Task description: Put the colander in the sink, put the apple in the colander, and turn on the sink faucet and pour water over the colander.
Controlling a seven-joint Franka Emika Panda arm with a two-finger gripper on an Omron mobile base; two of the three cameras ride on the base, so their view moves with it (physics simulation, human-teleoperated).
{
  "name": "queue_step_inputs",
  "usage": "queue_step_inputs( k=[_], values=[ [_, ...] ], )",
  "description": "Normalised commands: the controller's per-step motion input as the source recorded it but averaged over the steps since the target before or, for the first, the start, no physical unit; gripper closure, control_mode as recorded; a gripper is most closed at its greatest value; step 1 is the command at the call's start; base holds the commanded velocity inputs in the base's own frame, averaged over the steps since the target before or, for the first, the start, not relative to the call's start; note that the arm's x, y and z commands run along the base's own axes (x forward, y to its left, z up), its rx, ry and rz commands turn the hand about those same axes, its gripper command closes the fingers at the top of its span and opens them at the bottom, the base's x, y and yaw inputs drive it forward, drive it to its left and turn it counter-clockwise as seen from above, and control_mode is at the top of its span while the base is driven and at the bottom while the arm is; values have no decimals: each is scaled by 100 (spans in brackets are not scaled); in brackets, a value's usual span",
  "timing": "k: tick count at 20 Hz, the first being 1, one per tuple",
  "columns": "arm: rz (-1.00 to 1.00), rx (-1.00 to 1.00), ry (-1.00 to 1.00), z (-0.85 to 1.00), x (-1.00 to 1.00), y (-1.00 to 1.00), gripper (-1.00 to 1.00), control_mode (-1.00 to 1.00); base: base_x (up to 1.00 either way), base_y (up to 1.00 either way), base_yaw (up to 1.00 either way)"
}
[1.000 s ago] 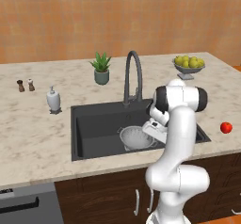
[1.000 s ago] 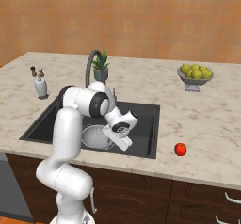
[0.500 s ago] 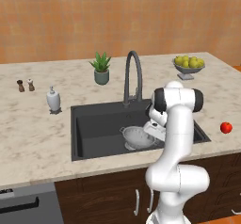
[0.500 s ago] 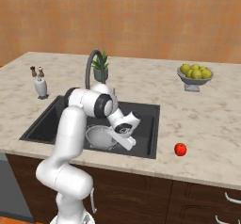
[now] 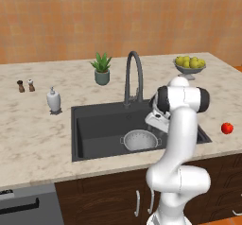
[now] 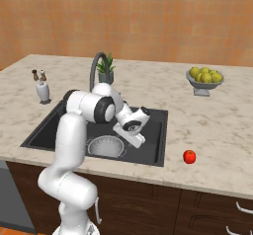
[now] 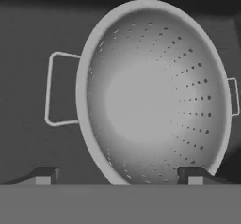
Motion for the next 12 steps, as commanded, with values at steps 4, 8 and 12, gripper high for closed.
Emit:
queue_step_inputs(
  k=[4, 8, 12],
  values=[
    [1, 0, -28, 99, -29, -44, -100, -100, 0, 0, 0],
    [0, -5, -30, 91, -52, -66, -100, -100, 0, 0, 0],
    [0, -17, -25, 69, -89, -59, -100, -100, 0, 0, 0]
  ],
)
